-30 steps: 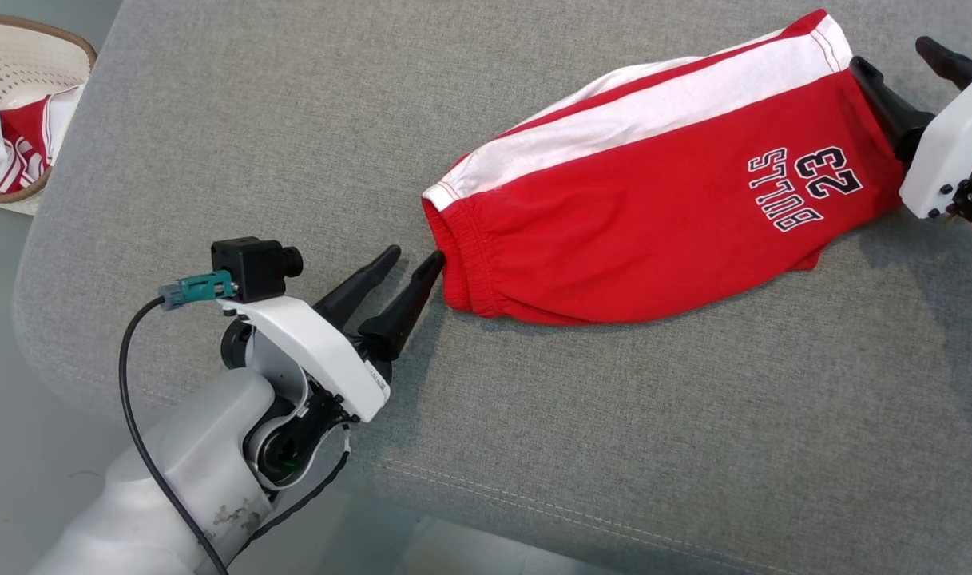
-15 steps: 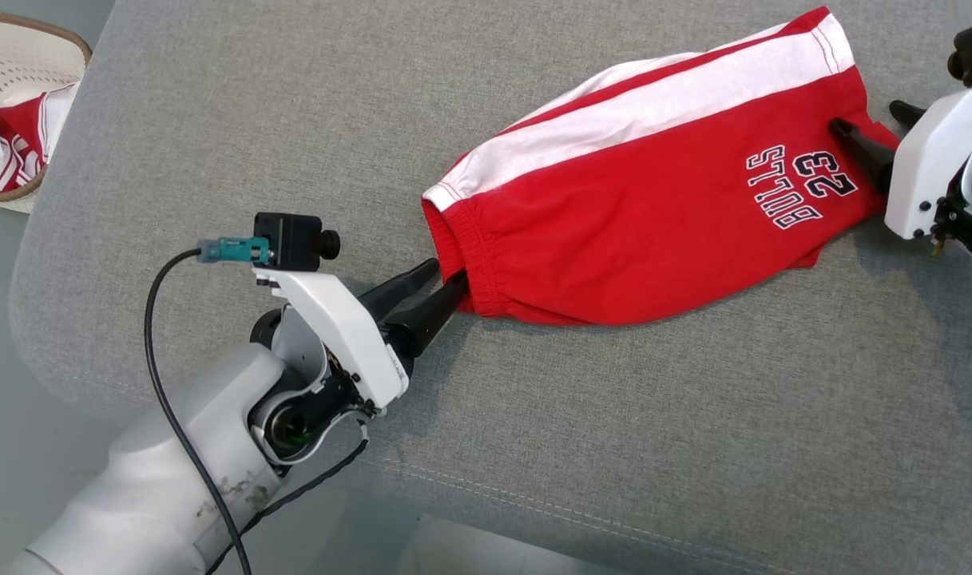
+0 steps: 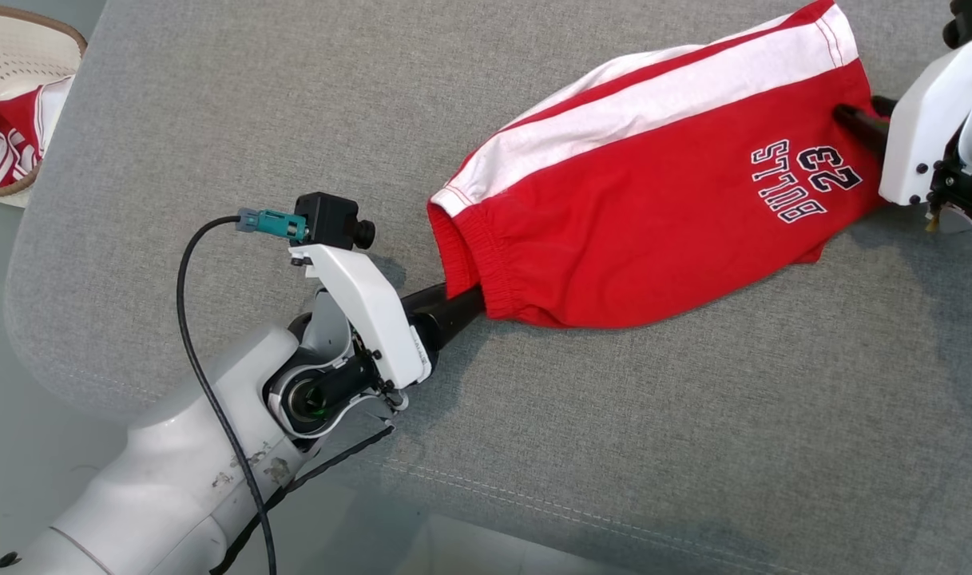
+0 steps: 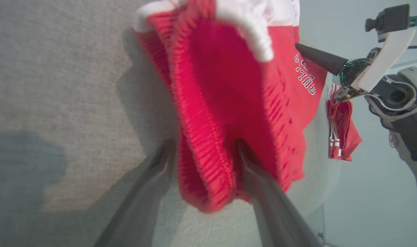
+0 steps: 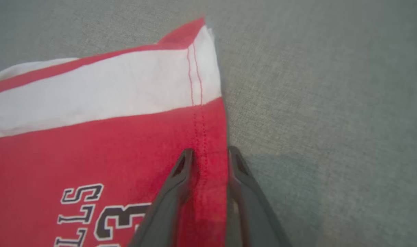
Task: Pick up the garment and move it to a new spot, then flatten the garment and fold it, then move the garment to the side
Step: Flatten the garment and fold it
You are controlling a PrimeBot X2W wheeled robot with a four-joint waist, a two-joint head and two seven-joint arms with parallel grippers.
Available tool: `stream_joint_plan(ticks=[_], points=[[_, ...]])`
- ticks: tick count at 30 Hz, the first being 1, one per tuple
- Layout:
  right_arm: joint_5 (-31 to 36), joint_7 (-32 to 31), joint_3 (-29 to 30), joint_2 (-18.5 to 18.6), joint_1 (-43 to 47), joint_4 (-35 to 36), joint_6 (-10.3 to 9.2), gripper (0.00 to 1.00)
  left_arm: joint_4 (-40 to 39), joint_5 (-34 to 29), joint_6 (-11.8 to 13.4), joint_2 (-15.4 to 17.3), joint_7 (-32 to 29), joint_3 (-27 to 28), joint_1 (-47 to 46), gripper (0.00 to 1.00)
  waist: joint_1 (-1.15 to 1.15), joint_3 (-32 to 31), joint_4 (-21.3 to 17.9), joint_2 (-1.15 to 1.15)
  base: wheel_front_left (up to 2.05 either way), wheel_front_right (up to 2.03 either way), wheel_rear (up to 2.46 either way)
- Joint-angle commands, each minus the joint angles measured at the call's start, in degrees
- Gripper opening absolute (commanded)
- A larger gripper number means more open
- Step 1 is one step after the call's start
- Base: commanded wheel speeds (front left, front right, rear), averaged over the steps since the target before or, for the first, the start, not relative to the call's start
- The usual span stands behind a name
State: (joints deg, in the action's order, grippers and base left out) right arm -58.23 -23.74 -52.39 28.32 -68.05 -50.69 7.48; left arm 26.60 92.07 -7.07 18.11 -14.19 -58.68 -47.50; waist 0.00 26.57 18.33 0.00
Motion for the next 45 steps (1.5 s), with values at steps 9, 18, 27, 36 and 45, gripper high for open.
stream_joint_plan(ticks=[9, 18, 27, 36, 45], points=[[-7.64, -0.27, 0.73, 2.45, 5.64, 6.94, 0.01, 0.00, -7.42, 2.13, -0.42, 5.07, 1.06, 6.06, 2.63, 0.00, 0.00, -0.22, -0.74, 0.00, 0.00, 0.00, 0.00], [-14.06, 6.34, 5.31, 9.52, 17.91, 23.44, 0.01, 0.00, -15.91, 3.03, -0.42, 11.50, 0.21, 9.68, 9.39, 0.00, 0.00, -1.89, -2.49, 0.00, 0.00, 0.00, 0.00], [-13.58, 14.83, 13.13, 12.89, 36.45, 38.19, 0.01, 0.00, -17.73, 3.24, -0.42, 15.00, -1.30, 12.39, 13.42, 0.00, 0.00, -3.97, -6.63, 0.00, 0.00, 0.00, 0.00], [-10.65, 17.10, 20.42, 7.35, 48.64, 42.32, 0.01, 0.00, -17.15, 3.69, -0.42, 16.79, -3.27, 14.25, 15.47, 0.00, 0.00, -5.14, -10.48, 0.00, 0.00, 0.00, 0.00], [-2.70, 17.35, 28.08, -0.82, 52.12, 44.07, 0.01, 0.00, -14.78, 3.14, -0.42, 17.30, -4.56, 16.26, 15.40, 1.00, 0.00, -5.71, -13.29, 0.00, 0.00, 0.00, 0.00]])
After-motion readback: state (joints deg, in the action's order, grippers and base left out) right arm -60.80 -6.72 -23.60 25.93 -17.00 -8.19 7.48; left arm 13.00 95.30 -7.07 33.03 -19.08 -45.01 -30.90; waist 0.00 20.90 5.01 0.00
